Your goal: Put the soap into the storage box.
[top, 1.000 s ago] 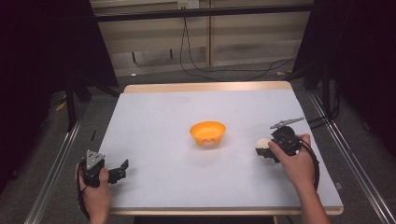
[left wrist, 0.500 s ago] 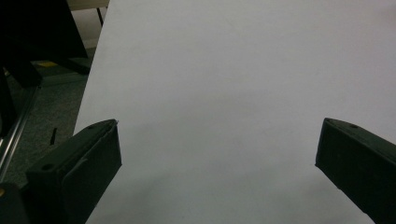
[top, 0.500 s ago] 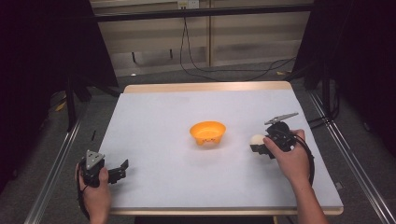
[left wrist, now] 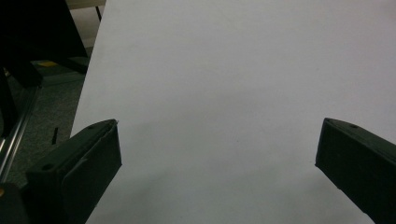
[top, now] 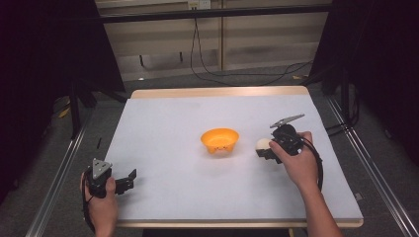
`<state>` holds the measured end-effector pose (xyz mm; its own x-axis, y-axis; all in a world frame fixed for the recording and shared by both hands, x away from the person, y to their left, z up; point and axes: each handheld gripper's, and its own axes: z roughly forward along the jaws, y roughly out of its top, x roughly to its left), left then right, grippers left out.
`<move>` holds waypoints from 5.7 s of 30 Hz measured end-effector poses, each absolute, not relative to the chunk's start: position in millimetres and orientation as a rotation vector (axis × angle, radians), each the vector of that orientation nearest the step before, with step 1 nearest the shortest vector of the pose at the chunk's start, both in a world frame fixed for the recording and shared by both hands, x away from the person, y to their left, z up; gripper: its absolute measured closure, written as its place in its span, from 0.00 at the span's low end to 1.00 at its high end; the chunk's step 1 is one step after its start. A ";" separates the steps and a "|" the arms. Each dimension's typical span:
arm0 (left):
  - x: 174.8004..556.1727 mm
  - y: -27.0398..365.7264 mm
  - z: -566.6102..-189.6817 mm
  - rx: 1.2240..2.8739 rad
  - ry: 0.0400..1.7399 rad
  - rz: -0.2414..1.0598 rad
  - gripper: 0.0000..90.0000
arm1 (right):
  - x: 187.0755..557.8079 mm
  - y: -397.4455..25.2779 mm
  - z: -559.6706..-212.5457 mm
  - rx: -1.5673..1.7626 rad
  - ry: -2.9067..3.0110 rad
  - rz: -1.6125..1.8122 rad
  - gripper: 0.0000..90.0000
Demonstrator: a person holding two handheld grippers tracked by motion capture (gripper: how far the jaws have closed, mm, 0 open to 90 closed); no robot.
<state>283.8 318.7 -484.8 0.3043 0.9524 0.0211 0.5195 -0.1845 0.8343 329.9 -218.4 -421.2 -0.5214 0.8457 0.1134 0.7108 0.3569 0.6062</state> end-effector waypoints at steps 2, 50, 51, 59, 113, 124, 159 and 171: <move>283.7 318.6 -484.8 1.828 1.317 0.736 0.00 | 332.1 -214.1 -419.6 1.390 2.409 0.911 0.28; 284.2 317.3 -485.1 1.837 1.312 0.730 0.00 | 365.1 -165.6 -397.5 1.298 2.451 0.932 0.28; 284.0 317.3 -485.0 1.838 1.310 0.730 0.00 | 365.5 -164.1 -396.8 1.298 2.452 0.924 0.28; 283.7 317.5 -484.8 1.842 1.302 0.732 0.00 | 370.6 -154.5 -394.2 1.287 2.462 0.947 0.28; 283.7 318.0 -484.9 1.833 1.305 0.726 0.00 | 406.6 -89.0 -414.0 1.311 2.515 0.847 0.28; 283.5 318.0 -484.8 1.833 1.304 0.727 0.00 | 408.5 -86.0 -424.3 1.363 2.534 0.809 0.27; 283.7 318.4 -484.8 1.830 1.309 0.727 0.00 | 365.2 -155.5 -414.9 1.385 2.382 0.995 0.08; 284.1 318.8 -484.9 1.829 1.313 0.728 0.00 | 344.8 -188.6 -427.7 1.398 2.328 1.015 0.02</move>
<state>284.1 318.8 -484.9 0.3102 0.9505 0.0189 0.5197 -0.1862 0.8338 344.8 -188.6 -427.7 -0.5124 0.8474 0.1394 0.6789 0.3003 0.6700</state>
